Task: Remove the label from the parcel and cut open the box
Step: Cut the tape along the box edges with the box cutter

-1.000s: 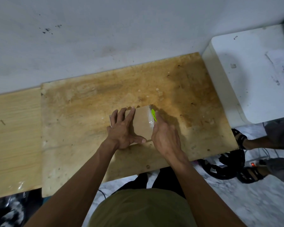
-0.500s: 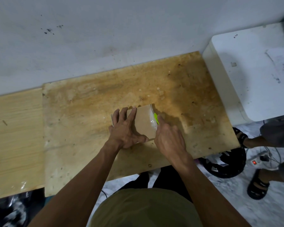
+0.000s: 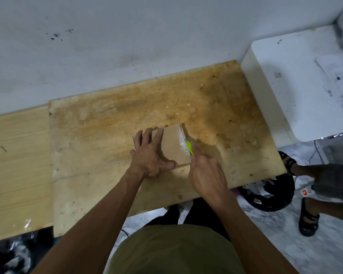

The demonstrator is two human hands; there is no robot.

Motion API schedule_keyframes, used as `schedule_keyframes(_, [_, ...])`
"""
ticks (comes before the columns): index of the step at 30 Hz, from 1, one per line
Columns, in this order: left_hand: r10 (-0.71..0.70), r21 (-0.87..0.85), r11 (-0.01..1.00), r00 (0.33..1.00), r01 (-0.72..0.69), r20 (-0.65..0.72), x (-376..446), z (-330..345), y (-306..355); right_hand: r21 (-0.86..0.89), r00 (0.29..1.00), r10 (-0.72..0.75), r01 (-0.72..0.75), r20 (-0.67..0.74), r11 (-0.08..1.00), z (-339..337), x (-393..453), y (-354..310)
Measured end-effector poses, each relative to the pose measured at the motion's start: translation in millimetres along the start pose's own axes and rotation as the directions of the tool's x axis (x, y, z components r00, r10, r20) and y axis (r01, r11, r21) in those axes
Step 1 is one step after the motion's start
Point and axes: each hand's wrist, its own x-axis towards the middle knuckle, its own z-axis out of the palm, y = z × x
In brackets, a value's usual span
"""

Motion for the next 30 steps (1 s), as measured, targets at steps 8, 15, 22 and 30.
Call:
schedule_keyframes(8, [0.018, 0.003, 1.0, 1.0, -0.018, -0.002, -0.3, 0.7, -2.2, 0.013, 0.998, 0.056, -0.056, 0.02, 0.998, 8.1, -15.6, 10.1])
schedule_keyframes(15, [0.03, -0.011, 0.999, 0.999, -0.031, -0.015, -0.4, 1.3, -3.6, 0.001, 0.995, 0.062, -0.063, 0.082, 0.998, 10.7, -45.0, 21.7])
schedule_keyframes(22, [0.02, -0.016, 1.0, 1.0, -0.02, 0.003, 1.1, -0.4, -2.9, 0.081, 0.999, 0.038, -0.04, 0.026, 0.996, -8.2, -45.5, 23.7])
schedule_keyframes(30, [0.017, -0.03, 0.999, 0.999, -0.016, 0.034, -2.1, -4.0, -1.6, 0.263, 0.983, 0.178, -0.164, -0.031, 0.951, -36.9, -0.7, 19.0])
